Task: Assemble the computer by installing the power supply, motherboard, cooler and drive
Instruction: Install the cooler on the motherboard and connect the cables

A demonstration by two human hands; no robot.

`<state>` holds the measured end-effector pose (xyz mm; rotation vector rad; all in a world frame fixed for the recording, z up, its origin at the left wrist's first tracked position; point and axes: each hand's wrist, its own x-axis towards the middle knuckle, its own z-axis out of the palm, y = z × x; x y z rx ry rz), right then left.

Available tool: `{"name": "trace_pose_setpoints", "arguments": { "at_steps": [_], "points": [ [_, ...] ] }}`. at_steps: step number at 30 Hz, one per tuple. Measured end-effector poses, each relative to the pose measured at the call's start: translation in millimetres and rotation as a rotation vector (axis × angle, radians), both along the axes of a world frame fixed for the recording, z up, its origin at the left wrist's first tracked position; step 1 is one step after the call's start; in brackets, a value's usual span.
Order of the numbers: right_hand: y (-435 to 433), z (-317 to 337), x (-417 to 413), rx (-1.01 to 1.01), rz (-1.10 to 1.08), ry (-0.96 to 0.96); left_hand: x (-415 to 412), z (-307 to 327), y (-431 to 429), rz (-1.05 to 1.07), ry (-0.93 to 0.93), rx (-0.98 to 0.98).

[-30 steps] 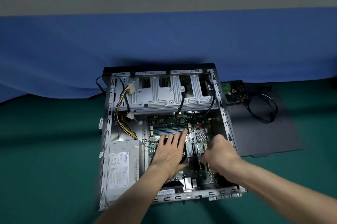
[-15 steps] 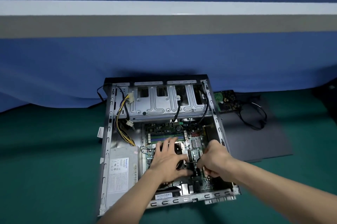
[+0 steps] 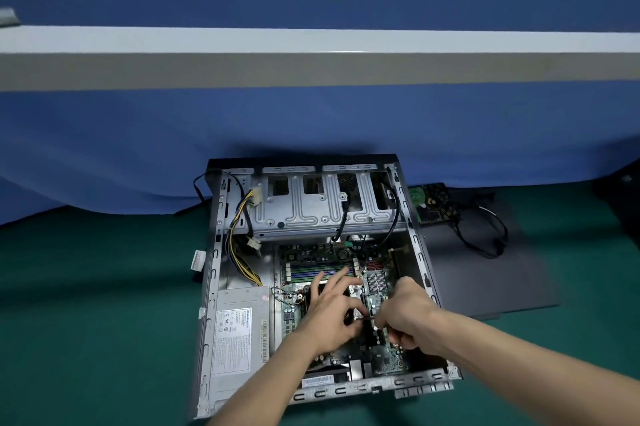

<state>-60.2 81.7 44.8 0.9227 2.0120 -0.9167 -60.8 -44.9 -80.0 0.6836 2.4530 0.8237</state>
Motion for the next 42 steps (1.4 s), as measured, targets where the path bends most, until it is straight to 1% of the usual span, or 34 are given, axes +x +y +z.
{"name": "trace_pose_setpoints", "arguments": {
  "at_steps": [6, 9, 11, 12, 13, 14, 16, 17, 18, 19, 20, 21, 22, 23, 24, 25, 26, 27, 28, 29, 30, 32, 33, 34, 35, 36, 37, 38, 39, 40, 41, 42],
  "points": [
    [-2.2, 0.2, -0.3, -0.032, -0.102, -0.037, -3.2, -8.4, 1.5, 0.129, -0.164, 0.158],
    [-4.7, -1.0, -1.3, -0.096, -0.182, -0.075, -4.3, -12.8, 1.3, 0.15, -0.158, 0.159],
    [-4.7, 2.7, -4.4, -0.126, -0.148, -0.08, -4.5, -13.7, 0.9, 0.15, -0.136, 0.142],
    [-4.2, 7.4, -6.1, -0.132, -0.073, -0.077, -4.5, -14.9, 0.8, 0.157, -0.138, 0.13],
    [-3.1, 12.7, -7.0, -0.1, 0.085, -0.067, -4.0, -16.3, 1.0, 0.165, -0.145, 0.113],
    [-0.9, 18.2, -6.7, -0.012, 0.346, -0.045, -3.8, -16.9, 1.3, 0.17, -0.152, 0.099],
    [1.9, 23.0, -2.5, 0.292, 1.009, 0.087, -3.8, -17.4, 1.9, 0.17, -0.147, 0.074],
    [-1.0, 23.0, -0.1, 0.376, 1.261, 0.145, -3.5, -17.1, 2.0, 0.165, -0.135, 0.075],
    [-2.2, 18.8, 2.7, 0.396, 1.407, 0.181, -3.6, -17.3, 2.5, 0.162, -0.128, 0.086],
    [-4.1, 12.7, 6.3, 0.376, 1.403, 0.198, -3.5, -17.4, 2.4, 0.164, -0.124, 0.097],
    [-6.2, 7.2, 7.7, 0.356, 1.249, 0.2, -3.8, -18.2, 2.2, 0.167, -0.128, 0.099],
    [-5.9, 4.2, 4.2, 0.347, 1.003, 0.175, -4.2, -19.4, 2.3, 0.169, -0.132, 0.088],
    [-4.4, 3.3, -2.1, 0.29, 0.723, 0.113, -4.4, -21.7, 2.8, 0.17, -0.14, 0.071],
    [-2.2, 0.1, -7.9, 0.177, 0.418, 0.049, -4.8, -23.0, 3.1, 0.17, -0.149, 0.062],
    [0.7, -2.1, -11.9, 0.009, 0.126, -0.034, -5.0, -23.1, 3.0, 0.172, -0.157, 0.068],
    [3.3, -4.4, -15.9, -0.128, -0.099, -0.083, -5.7, -22.2, 3.0, 0.166, -0.156, 0.077],
    [4.6, -4.2, -16.0, -0.181, -0.229, -0.11, -6.0, -21.3, 3.1, 0.147, -0.146, 0.081],
    [4.9, -2.5, -14.2, -0.167, -0.251, -0.125, -6.1, -20.2, 2.7, 0.123, -0.13, 0.081],
    [3.3, 1.7, -11.7, -0.109, -0.18, -0.117, -6.6, -20.9, 2.2, 0.116, -0.119, 0.078],
    [1.6, 6.8, -8.6, -0.044, -0.027, -0.072, -6.2, -21.5, 1.6, 0.132, -0.12, 0.067],
    [1.0, 9.8, -4.4, 0.017, 0.207, -0.001, -5.7, -22.0, 1.5, 0.161, -0.13, 0.054],
    [2.0, 10.8, 4.8, 0.285, 0.899, 0.137, -4.8, -22.9, 0.8, 0.172, -0.111, 0.046],
    [1.2, 9.1, 7.5, 0.397, 1.185, 0.201, -4.3, -22.6, 1.1, 0.153, -0.102, 0.053],
    [0.9, 5.9, 10.5, 0.445, 1.289, 0.239, -4.0, -21.4, 1.7, 0.14, -0.111, 0.058],
    [0.2, 4.2, 12.8, 0.444, 1.237, 0.261, -3.7, -19.7, 2.2, 0.135, -0.129, 0.055],
    [0.5, 1.0, 11.7, 0.383, 0.995, 0.25, -5.2, -19.8, 2.1, 0.141, -0.151, 0.045],
    [4.1, -3.5, 7.9, 0.296, 0.682, 0.185, -6.1, -20.0, 2.2, 0.148, -0.17, 0.033],
    [6.5, -4.7, 4.9, 0.17, 0.333, 0.082, -6.1, -20.4, 3.1, 0.156, -0.186, 0.025],
    [7.9, -5.4, 2.6, 0.03, 0.04, -0.022, -5.8, -19.9, 3.3, 0.161, -0.191, 0.024],
    [10.3, -7.4, 0.4, -0.068, -0.15, -0.096, -5.5, -19.5, 3.5, 0.165, -0.19, 0.026],
    [12.5, -5.7, 0.0, -0.106, -0.213, -0.134, -4.7, -17.9, 3.7, 0.16, -0.189, 0.022],
    [12.7, -0.3, 1.2, -0.127, -0.172, -0.137, -4.6, -17.1, 4.2, 0.16, -0.187, 0.015]
  ]
}}
